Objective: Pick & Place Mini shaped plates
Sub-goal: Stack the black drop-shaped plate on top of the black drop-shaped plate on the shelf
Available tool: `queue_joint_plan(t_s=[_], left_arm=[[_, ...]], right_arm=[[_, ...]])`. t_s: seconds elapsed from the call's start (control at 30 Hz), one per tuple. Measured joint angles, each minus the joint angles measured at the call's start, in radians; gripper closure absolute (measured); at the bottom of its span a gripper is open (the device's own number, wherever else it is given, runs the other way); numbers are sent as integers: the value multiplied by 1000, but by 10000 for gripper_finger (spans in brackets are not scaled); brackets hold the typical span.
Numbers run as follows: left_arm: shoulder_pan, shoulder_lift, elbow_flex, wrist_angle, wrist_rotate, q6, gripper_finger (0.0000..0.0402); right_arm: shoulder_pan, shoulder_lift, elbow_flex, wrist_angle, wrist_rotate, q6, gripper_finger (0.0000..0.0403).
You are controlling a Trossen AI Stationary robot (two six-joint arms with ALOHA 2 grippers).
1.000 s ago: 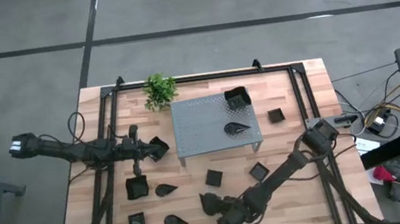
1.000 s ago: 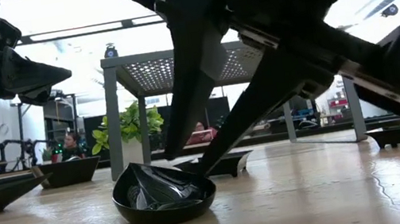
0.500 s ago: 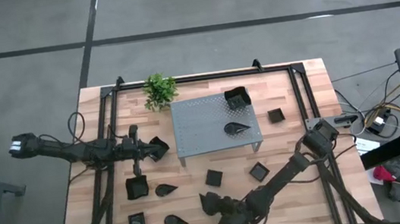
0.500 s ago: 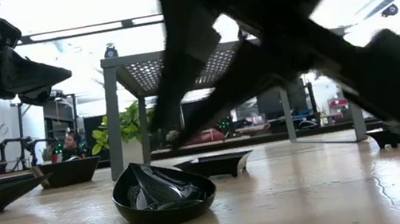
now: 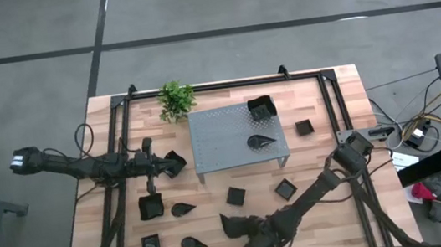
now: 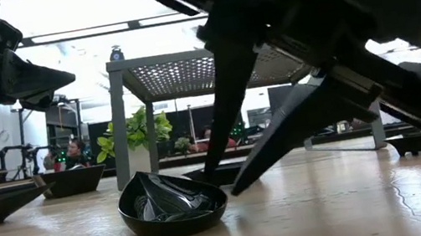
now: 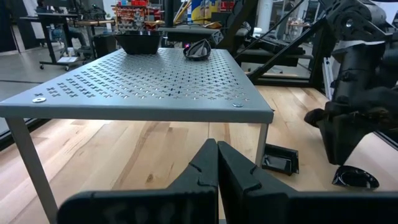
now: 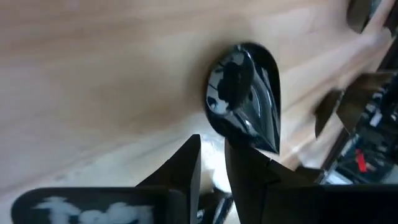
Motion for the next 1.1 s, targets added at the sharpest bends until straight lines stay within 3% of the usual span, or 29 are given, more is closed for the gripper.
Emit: queue_joint_plan(t_s=[0.27,0.6,0.83,1.1], left_arm=[[0,0,0,-2,0,0,401],[0,1,0,-8,0,0,401],[0,1,0,-8,0,0,401],[0,1,0,-8,0,0,401]], right_arm=[[8,38,0,110,6,-66,339],[8,40,0,118,9,-79,342],[8,41,2,119,24,-76,391],[22,17,3,130,113,82,395]])
